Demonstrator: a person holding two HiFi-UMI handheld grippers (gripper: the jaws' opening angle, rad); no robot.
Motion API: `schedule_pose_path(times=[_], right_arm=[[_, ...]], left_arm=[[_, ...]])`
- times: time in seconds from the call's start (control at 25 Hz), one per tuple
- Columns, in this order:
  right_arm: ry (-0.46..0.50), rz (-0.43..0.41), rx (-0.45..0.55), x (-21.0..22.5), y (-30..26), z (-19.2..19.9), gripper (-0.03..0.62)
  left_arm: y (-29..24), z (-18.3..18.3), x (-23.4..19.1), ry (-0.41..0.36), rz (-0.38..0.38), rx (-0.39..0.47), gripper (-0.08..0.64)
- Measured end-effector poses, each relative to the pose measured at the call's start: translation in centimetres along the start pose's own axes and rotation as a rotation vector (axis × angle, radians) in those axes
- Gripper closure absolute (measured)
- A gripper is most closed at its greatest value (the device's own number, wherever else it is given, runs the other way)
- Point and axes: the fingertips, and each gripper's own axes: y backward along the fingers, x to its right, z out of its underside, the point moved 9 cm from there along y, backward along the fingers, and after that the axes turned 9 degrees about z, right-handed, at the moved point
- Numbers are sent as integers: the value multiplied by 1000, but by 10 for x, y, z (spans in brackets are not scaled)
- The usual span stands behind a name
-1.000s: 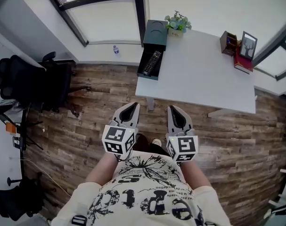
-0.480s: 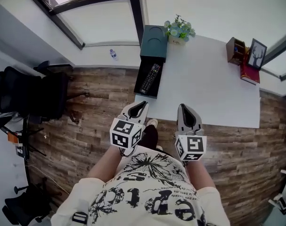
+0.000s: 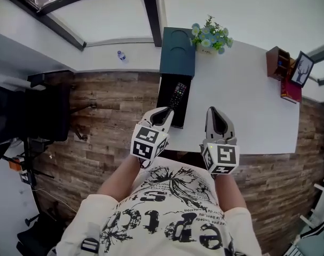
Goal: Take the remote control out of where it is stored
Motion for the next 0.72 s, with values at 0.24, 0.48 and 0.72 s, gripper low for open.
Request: schedule_pose_path(times=[0.24, 0.48, 0.72], right_arm=[[-8, -6, -81, 6, -27, 7, 591], [-18, -46, -146, 19, -38, 14, 591], [25, -140, -181, 29, -58, 11, 591]], left_arm=[[-35, 12, -14, 23, -7, -116, 477], [-66, 18, -20, -3, -72, -207, 351], [-94, 34, -30, 8, -122, -292, 313]])
